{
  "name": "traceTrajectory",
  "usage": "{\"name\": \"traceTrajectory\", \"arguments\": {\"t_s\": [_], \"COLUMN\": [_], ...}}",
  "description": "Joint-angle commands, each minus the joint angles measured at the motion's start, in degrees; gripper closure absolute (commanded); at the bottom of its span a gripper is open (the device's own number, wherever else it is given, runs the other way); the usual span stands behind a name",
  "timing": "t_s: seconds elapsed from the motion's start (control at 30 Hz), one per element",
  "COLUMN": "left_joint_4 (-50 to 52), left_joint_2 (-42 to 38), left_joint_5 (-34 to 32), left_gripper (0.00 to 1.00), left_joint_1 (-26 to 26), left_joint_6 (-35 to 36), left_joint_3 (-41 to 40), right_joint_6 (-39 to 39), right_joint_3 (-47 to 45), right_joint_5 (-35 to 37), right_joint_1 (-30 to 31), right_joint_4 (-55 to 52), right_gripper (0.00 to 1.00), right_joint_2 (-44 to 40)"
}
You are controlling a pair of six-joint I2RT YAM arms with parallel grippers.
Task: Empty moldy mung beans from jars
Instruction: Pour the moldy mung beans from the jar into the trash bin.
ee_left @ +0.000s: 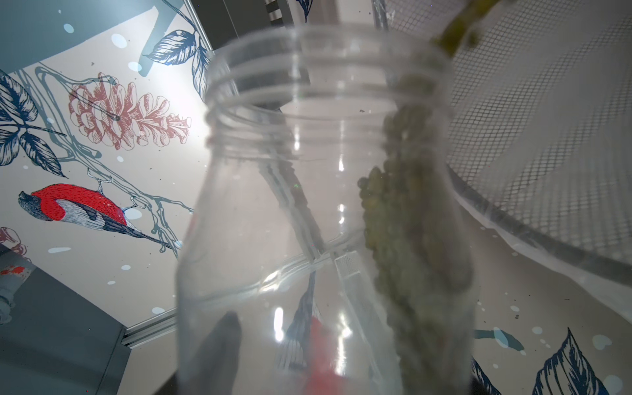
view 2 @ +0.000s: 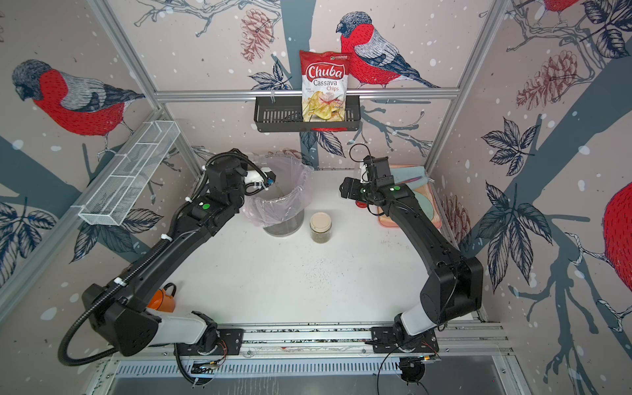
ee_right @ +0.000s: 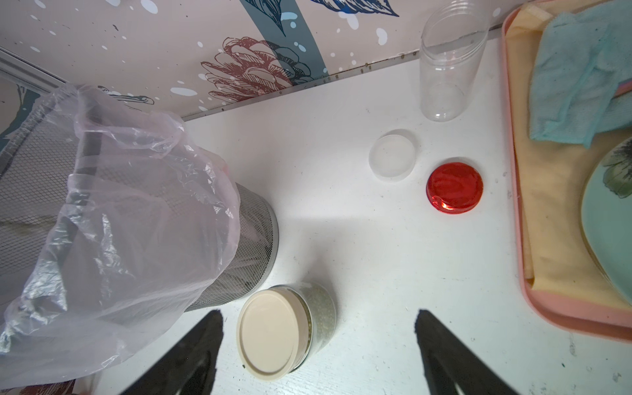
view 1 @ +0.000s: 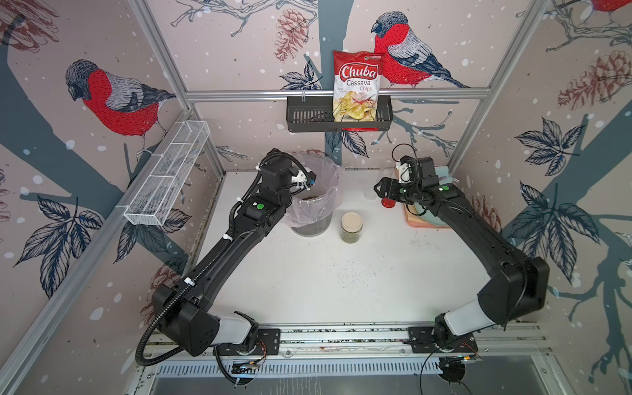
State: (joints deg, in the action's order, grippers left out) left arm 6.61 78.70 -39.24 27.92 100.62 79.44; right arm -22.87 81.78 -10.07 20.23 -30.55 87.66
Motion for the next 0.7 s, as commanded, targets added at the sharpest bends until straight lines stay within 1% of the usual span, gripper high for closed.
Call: {"name": "traceTrajectory", "arguments": {"t_s": [0.0,0.1,0.67], "left_joint_4": [-1.14,-1.75,-0.99], "left_joint_2": [0.23,0.14,-0.74], "left_joint_5": [1.26,2.31,3.38], "left_gripper": [0.39,0.39,0.39], "left_joint_1": [-0.18,-0.25,-1.38], "left_joint_6": [3.65,4.67,6.26], "left_joint_3": [0.44,0.12,-0.79], "right_joint_6": [-0.33,-0.25,-0.24], "right_joint_3": [0.66,0.50,-0.57], "right_joint_5": [-0.67,-0.48,-0.40], "right_joint_1": [0.23,0.26,0.16], "right_joint_4": [0.27,0.31,0.83], "right_gripper": [0.11,0.11,0.11], "right_joint_2": [0.20,0.17,-0.30]}}
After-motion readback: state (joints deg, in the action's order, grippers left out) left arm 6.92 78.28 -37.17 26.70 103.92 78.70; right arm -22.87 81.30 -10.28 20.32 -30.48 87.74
